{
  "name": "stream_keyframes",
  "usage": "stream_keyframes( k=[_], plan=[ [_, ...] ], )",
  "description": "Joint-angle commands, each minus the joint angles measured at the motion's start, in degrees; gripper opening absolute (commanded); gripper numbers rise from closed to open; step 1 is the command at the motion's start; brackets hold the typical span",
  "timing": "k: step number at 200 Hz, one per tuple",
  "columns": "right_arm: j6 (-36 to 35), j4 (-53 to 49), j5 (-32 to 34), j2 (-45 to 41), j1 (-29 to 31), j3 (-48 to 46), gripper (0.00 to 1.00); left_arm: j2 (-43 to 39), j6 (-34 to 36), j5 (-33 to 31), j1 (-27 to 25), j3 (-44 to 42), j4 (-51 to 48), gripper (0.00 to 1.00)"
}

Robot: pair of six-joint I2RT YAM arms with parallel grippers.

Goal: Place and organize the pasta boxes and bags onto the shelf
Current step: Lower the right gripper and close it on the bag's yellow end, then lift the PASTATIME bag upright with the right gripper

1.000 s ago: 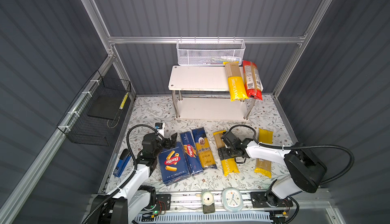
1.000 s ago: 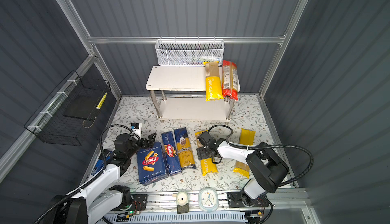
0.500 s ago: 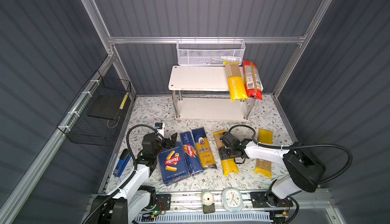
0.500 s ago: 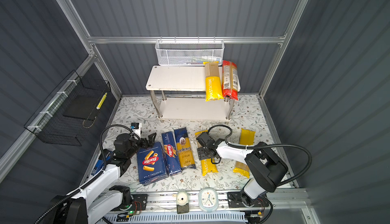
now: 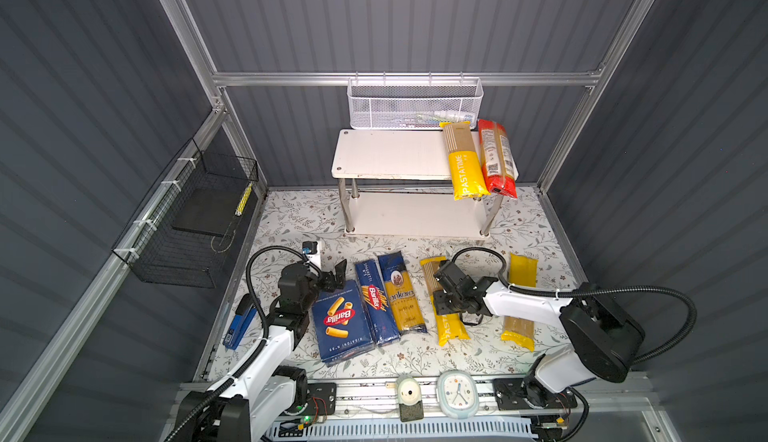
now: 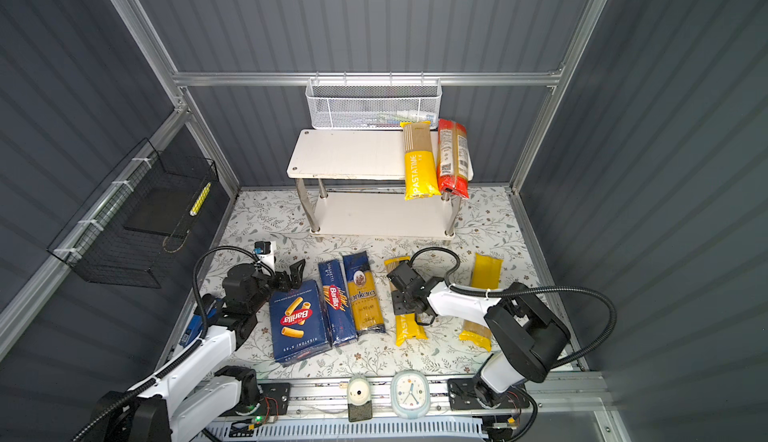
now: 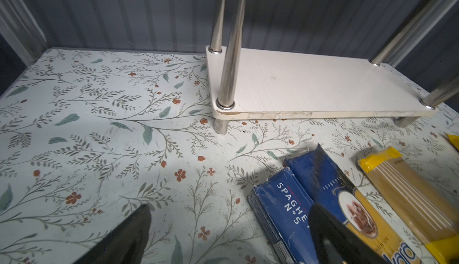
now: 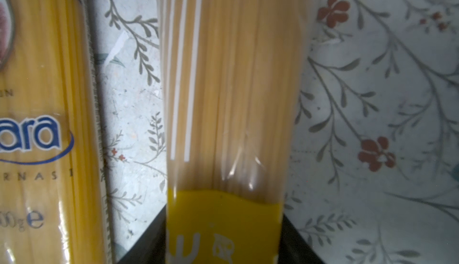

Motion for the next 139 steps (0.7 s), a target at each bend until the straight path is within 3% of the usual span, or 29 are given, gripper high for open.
stream_keyframes(
  k=[1,58,139],
  plan=[
    [0.7,-0.6,1.8,-1.0,0.6,-2.5,0.51,-1.6,-2.9,-7.1,0.0,-1.1,-0.8,0.99],
    [0.3,4.8,0.6,-4.9,0.7,-5.6,0.37,-2.4,-4.5,-11.3,0.0,-1.3,-1.6,0.99],
    [0.9,6.4,-0.9,-11.5,0.7,-8.0,0.2,0.4,-4.4,-10.9,0.0,0.4,-2.2,1.0]
  ],
)
